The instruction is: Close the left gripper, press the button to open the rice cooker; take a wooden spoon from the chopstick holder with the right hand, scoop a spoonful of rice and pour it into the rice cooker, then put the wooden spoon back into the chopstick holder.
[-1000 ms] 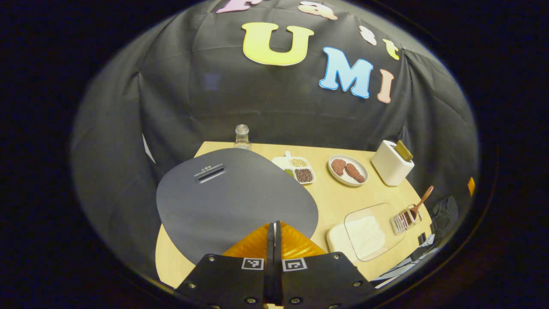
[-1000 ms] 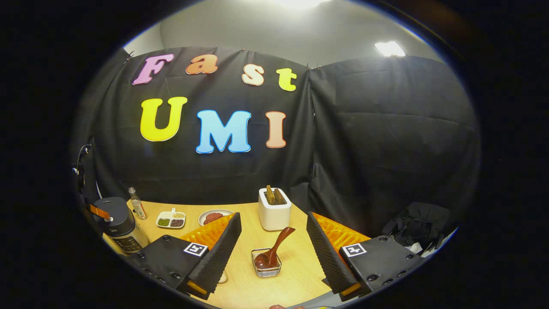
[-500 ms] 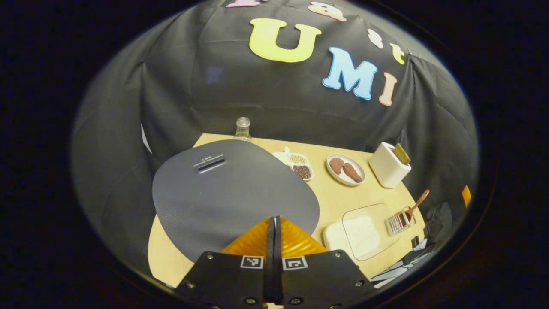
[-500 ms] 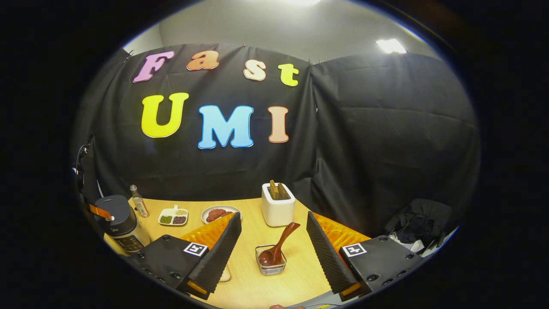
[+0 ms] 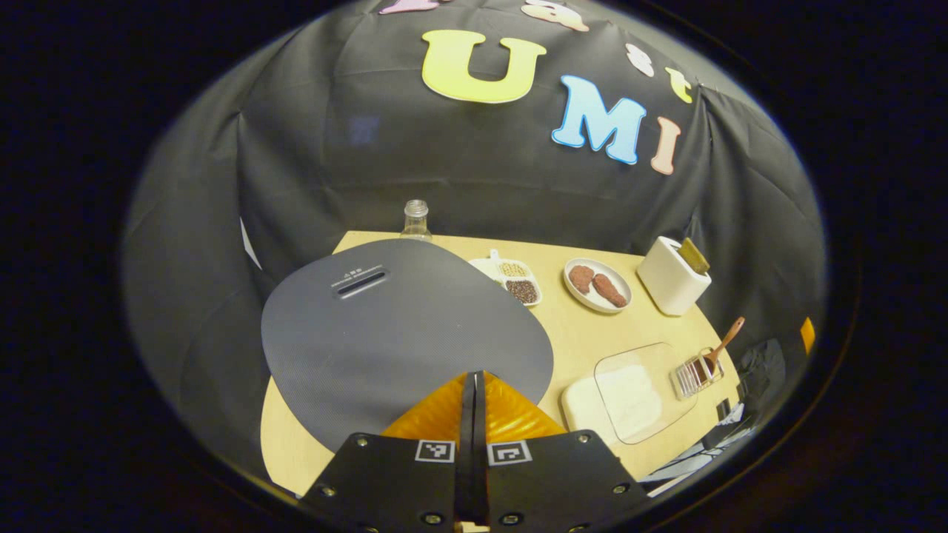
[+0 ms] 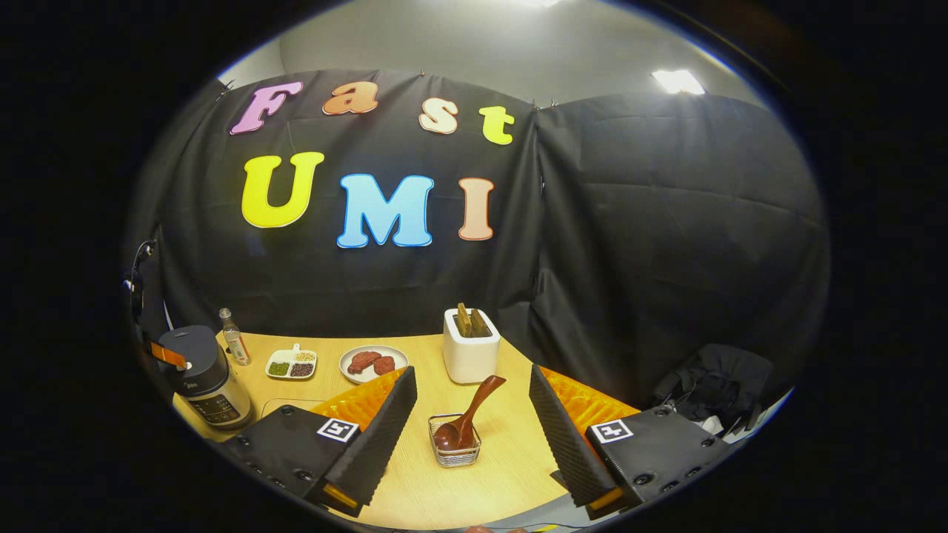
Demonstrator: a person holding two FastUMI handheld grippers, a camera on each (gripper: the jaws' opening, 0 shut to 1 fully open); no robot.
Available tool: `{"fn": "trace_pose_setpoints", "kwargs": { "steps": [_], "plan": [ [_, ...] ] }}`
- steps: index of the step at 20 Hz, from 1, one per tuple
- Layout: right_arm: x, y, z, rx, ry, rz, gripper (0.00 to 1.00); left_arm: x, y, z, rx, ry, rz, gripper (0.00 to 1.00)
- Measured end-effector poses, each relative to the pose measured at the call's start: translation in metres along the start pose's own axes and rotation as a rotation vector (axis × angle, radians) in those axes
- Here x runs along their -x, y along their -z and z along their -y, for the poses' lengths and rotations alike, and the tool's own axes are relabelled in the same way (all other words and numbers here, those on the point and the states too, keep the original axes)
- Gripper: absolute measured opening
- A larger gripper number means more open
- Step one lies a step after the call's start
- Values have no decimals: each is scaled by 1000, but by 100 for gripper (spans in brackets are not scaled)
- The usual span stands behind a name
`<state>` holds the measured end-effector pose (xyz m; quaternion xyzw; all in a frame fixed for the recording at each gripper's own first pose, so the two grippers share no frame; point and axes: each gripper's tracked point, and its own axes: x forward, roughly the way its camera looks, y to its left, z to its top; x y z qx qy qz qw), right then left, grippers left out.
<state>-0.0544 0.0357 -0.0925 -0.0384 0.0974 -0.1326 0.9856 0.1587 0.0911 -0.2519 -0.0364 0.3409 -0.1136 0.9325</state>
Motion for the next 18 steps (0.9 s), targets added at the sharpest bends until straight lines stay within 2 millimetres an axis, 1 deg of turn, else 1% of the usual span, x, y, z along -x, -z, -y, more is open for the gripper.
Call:
{"fn": "trace_pose_setpoints", "kwargs": {
  "steps": [3,5,6,7,8,10,11,12,13,14,16,17,18],
  "plan": [
    [-1,-2,6,-1,3,-1,98,2,0,1,-21,-50,-7,2],
    [0,-9,11,3,5,6,97,11,-6,4,-75,-111,-6,2],
    [-1,-12,16,8,10,14,97,17,-17,5,-112,-141,27,0],
    [-2,-16,20,14,13,21,97,22,-29,6,-154,-170,68,2],
    [-5,-16,25,19,16,24,97,33,-45,6,-197,-203,121,2],
    [-14,-18,32,13,10,23,97,61,-88,1,-259,-294,243,2],
    [-19,-17,33,5,0,16,97,78,-108,1,-271,-334,299,2],
    [-25,-16,34,-3,-14,9,98,95,-125,3,-262,-357,351,0],
    [-30,-16,34,-8,-29,5,98,110,-139,11,-237,-355,404,2],
    [-37,-18,37,-10,-41,7,98,124,-147,22,-193,-330,439,0],
    [-52,-20,40,-11,-67,8,97,140,-152,40,-102,-296,512,1],
    [-60,-20,41,-16,-82,5,97,148,-149,42,-67,-300,537,3],
    [-67,-20,43,-23,-97,3,97,152,-145,45,-41,-300,546,2]
  ]
}}
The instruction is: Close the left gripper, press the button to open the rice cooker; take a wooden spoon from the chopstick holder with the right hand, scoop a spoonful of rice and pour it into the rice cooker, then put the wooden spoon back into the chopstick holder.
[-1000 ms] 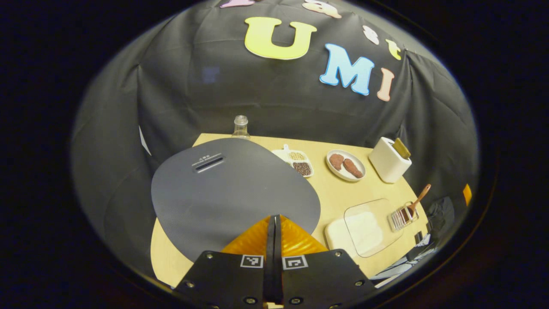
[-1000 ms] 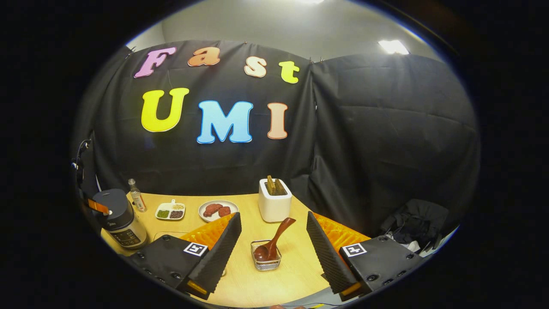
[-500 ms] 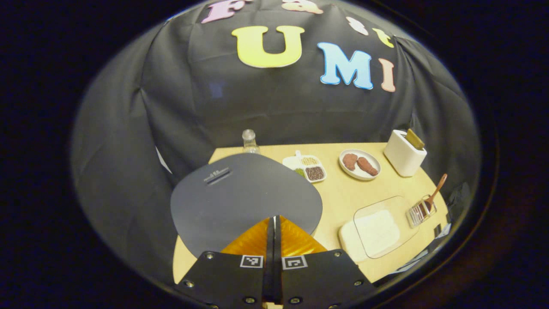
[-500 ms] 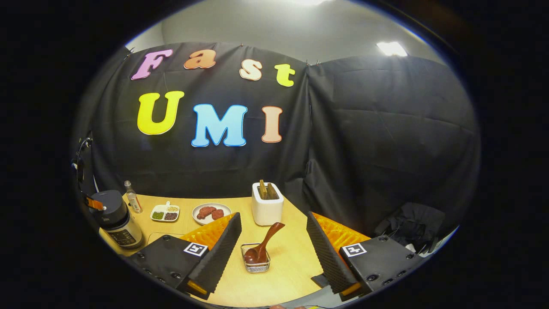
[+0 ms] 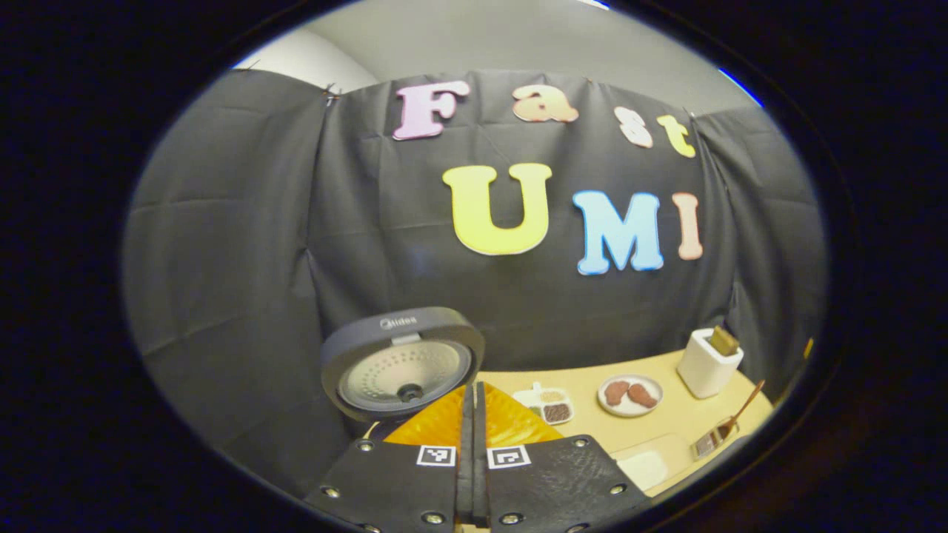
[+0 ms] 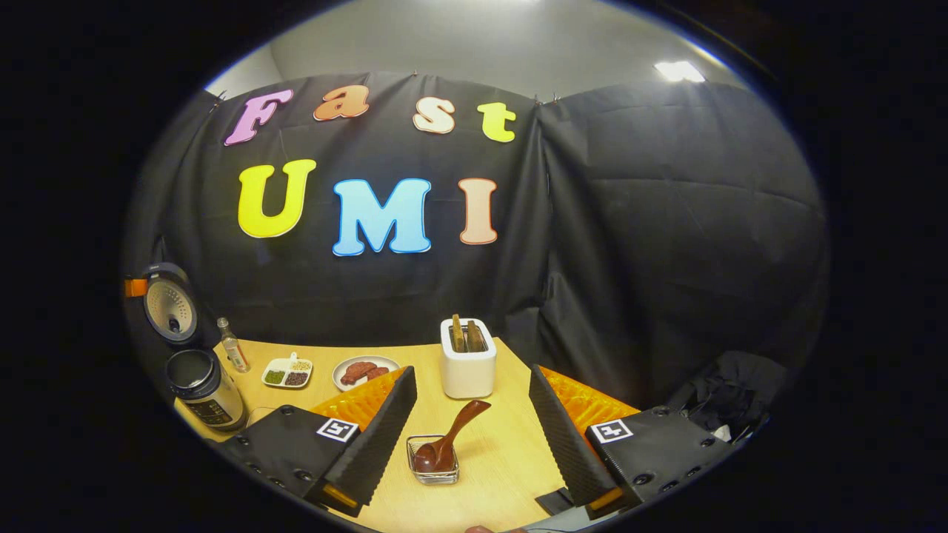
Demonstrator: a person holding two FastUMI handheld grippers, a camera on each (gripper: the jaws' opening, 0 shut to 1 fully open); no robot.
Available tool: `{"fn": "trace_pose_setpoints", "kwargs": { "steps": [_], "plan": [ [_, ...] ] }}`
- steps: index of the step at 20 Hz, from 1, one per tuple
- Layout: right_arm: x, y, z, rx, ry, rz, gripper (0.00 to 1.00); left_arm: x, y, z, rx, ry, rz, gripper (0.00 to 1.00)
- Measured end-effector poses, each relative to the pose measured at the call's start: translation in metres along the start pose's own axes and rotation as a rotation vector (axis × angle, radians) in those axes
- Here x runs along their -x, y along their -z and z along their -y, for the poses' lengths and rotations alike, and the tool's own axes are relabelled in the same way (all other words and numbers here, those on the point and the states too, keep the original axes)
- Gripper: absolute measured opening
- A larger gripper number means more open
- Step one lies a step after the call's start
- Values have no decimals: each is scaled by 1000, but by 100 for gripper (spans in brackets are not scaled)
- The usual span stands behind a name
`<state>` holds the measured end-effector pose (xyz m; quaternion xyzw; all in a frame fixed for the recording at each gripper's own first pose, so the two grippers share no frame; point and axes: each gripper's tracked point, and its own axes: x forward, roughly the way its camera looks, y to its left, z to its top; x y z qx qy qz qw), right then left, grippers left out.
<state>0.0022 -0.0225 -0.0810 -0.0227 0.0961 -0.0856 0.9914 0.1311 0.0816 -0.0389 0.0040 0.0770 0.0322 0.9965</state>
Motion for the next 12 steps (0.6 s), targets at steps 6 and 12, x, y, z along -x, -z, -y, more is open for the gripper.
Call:
{"fn": "trace_pose_setpoints", "kwargs": {
  "steps": [6,12],
  "plan": [
    [-44,24,6,-50,-105,-70,97,46,21,41,59,21,-42,0],
    [-80,58,1,-126,-199,-160,97,72,23,67,113,-20,8,43]
  ]
}}
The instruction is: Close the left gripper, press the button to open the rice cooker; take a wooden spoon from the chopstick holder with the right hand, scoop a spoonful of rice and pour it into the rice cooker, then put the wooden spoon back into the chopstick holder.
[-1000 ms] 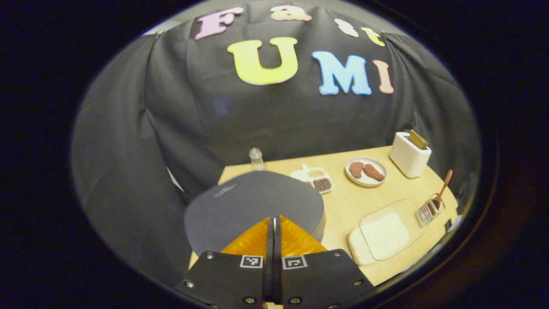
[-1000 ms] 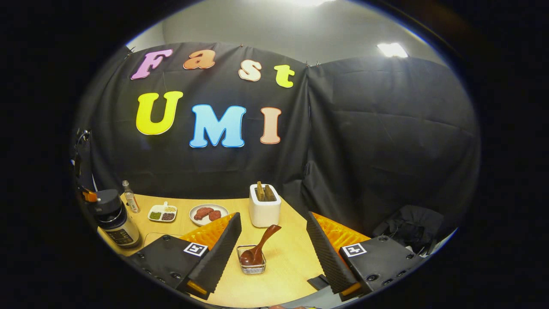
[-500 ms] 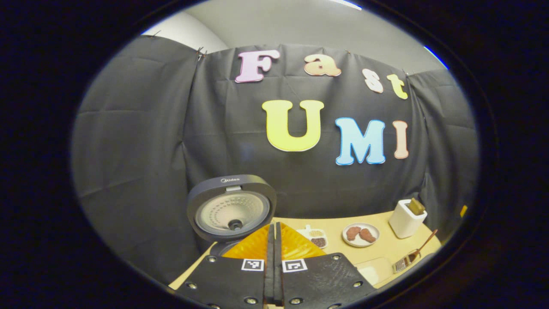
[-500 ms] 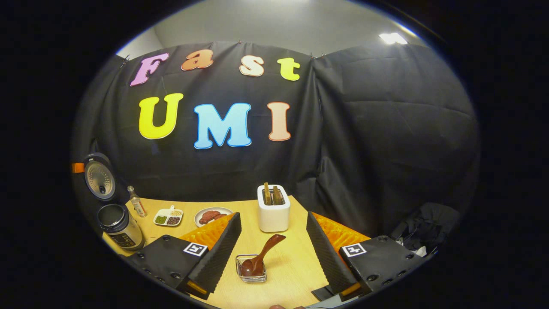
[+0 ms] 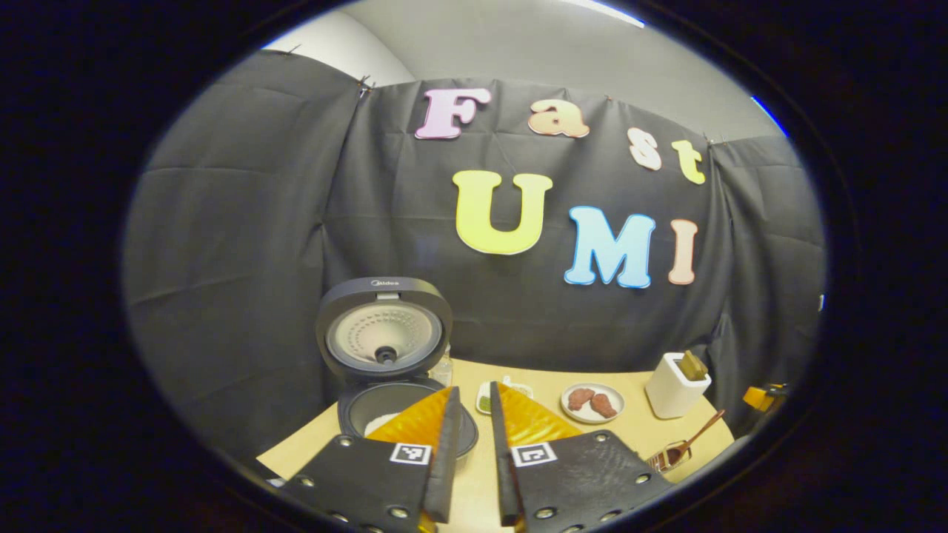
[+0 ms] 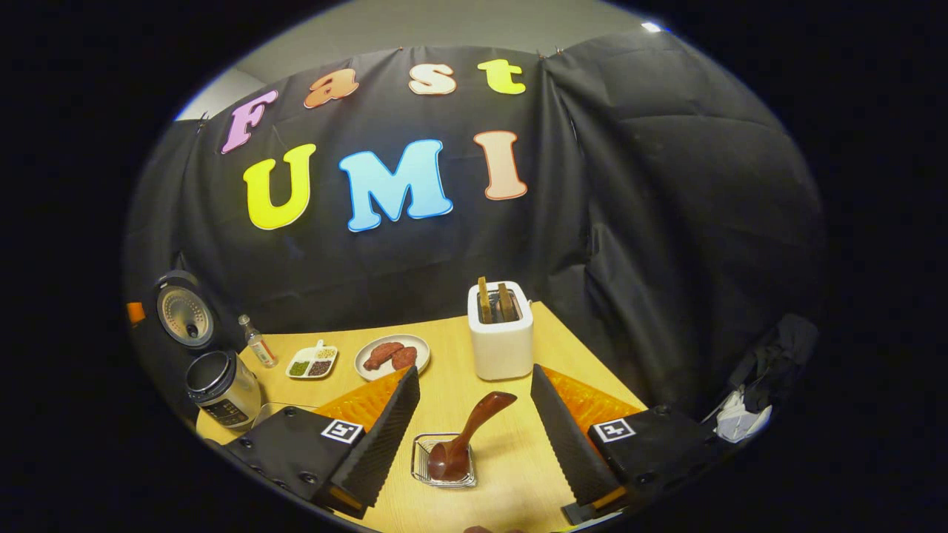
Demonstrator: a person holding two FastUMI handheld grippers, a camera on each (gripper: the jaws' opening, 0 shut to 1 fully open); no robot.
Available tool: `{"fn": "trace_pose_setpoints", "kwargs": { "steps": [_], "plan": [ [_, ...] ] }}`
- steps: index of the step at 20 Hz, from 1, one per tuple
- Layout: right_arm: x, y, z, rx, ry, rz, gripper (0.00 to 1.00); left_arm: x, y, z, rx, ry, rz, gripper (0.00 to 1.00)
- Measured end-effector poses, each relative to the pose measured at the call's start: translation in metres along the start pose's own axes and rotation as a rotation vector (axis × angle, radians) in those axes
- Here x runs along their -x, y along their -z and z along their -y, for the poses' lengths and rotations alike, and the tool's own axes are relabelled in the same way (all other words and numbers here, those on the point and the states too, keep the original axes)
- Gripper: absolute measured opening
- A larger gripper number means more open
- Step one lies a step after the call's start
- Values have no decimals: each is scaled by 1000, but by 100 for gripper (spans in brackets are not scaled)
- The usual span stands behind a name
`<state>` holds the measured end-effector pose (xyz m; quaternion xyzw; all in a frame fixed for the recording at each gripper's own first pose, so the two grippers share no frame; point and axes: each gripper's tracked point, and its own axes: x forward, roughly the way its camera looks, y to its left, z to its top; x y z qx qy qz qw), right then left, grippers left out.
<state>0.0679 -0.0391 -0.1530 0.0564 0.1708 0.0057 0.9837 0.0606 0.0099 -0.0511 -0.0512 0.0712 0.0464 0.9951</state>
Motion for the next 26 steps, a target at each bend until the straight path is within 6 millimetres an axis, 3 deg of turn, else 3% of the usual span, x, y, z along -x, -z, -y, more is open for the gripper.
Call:
{"fn": "trace_pose_setpoints", "kwargs": {
  "steps": [3,7,14,20,24,25,26],
  "plan": [
    [-10,8,2,-39,-22,-29,98,7,2,-5,-12,-64,28,94],
    [-17,28,3,-70,-42,-99,98,20,8,1,-7,-81,25,96],
    [-39,80,11,-137,-53,-249,98,40,40,1,-40,-114,-35,96],
    [-75,93,12,-219,-71,-292,98,50,55,8,-52,-121,-87,96],
    [-99,96,-1,-213,-128,-285,98,56,51,12,-94,-133,-85,96],
    [-106,99,-4,-199,-138,-282,93,57,48,13,-104,-133,-74,95],
    [-112,104,-5,-195,-145,-292,98,59,48,19,-102,-124,-73,96]
  ]
}}
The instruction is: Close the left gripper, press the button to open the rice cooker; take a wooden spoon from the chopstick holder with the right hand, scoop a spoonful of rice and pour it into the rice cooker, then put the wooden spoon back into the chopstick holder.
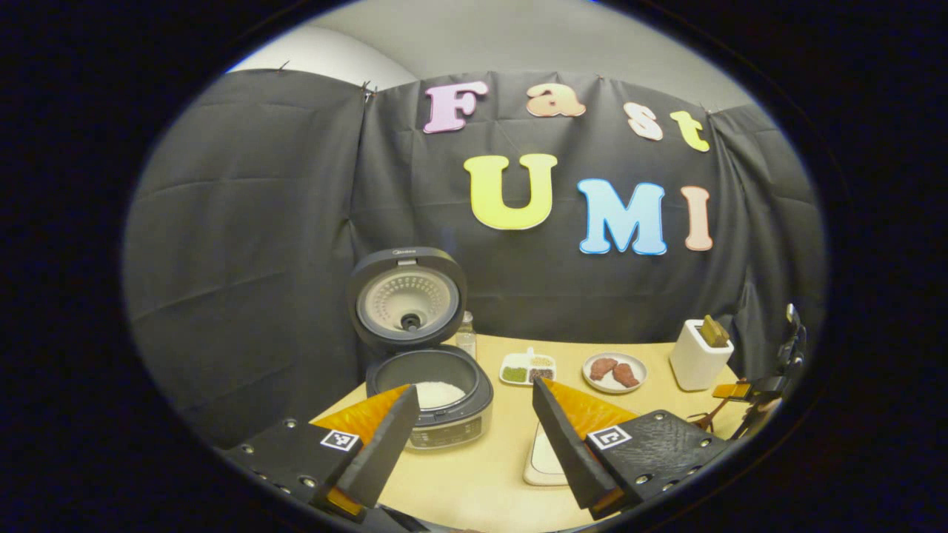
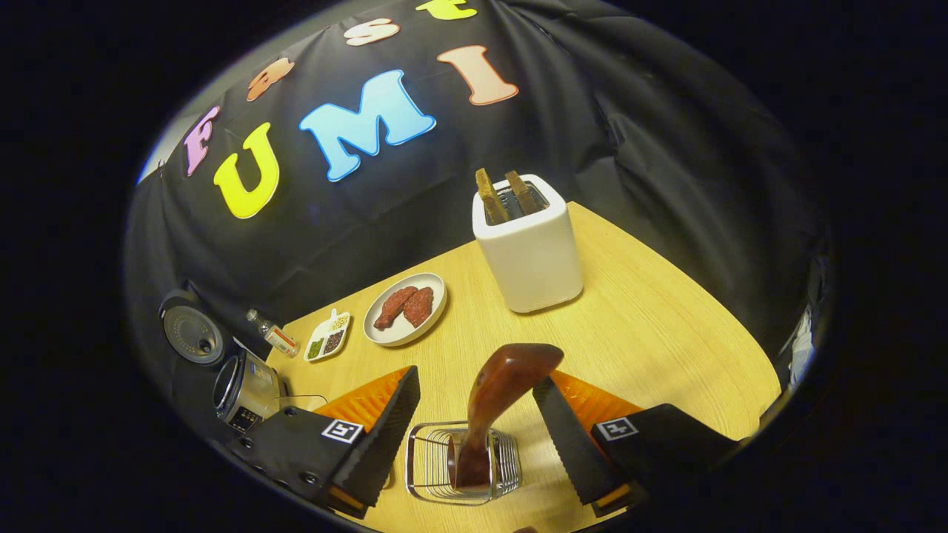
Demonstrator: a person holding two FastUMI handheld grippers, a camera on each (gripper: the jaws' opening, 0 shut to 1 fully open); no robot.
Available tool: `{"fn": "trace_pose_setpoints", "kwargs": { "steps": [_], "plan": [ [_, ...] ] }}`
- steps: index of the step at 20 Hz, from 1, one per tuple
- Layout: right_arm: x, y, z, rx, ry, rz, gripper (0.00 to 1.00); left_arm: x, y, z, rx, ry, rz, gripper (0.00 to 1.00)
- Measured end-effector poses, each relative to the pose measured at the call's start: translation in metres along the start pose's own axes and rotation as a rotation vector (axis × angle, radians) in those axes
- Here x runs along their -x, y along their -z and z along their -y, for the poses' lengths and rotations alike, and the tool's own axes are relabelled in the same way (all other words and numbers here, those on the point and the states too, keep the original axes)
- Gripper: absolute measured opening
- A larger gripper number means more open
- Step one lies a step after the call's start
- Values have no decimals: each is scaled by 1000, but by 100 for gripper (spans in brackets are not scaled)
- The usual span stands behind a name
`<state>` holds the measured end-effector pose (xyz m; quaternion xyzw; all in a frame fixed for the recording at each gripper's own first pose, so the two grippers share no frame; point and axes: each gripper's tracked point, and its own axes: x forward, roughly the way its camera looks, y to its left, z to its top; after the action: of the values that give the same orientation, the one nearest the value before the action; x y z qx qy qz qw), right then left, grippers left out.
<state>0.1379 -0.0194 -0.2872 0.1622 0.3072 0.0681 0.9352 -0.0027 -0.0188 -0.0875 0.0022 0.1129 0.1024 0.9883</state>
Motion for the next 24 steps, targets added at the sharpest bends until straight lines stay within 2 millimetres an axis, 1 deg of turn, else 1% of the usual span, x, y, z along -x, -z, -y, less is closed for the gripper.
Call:
{"fn": "trace_pose_setpoints", "kwargs": {
  "steps": [2,3,4,5,6,7,8,9,10,11,12,13,14,16,18,21,23,24],
  "plan": [
    [-10,3,-1,-7,-4,-12,98,2,4,7,17,15,-11,96],
    [-10,0,-1,-9,-3,-12,82,3,7,8,23,16,-18,96],
    [-15,0,-2,-16,-4,-12,85,3,9,8,27,16,-26,96],
    [-17,-2,-3,-25,-5,-12,65,5,12,9,30,14,-33,96],
    [-17,-1,-1,-31,-7,-17,66,6,14,9,32,11,-36,96],
    [-16,-3,1,-35,-1,-14,53,8,14,9,33,8,-32,96],
    [-18,-6,4,-37,8,-8,48,8,12,9,32,9,-23,96],
    [-16,-5,3,-39,3,-19,34,10,13,11,29,11,-20,96],
    [-15,-2,1,-41,-6,-30,27,9,13,12,25,12,-21,96],
    [16,-7,-2,-55,5,-23,28,8,15,13,21,13,-26,96],
    [1,-5,2,-65,-6,-33,27,6,17,15,18,16,-33,96],
    [-4,-5,0,-73,-9,-22,22,5,18,19,16,21,-35,96],
    [3,-11,-4,-75,-18,-9,22,5,16,21,16,23,-34,96],
    [18,-23,-14,-48,-39,30,23,5,3,23,12,21,5,96],
    [34,-38,-21,-18,-55,68,23,7,-3,29,3,42,16,96],
    [60,-63,-29,20,-48,133,23,1,-6,26,-5,52,17,96],
    [75,-76,-27,27,-21,172,23,-7,-2,29,18,74,2,95],
    [84,-79,-25,23,-6,184,23,-11,0,31,29,88,-7,96]
  ]
}}
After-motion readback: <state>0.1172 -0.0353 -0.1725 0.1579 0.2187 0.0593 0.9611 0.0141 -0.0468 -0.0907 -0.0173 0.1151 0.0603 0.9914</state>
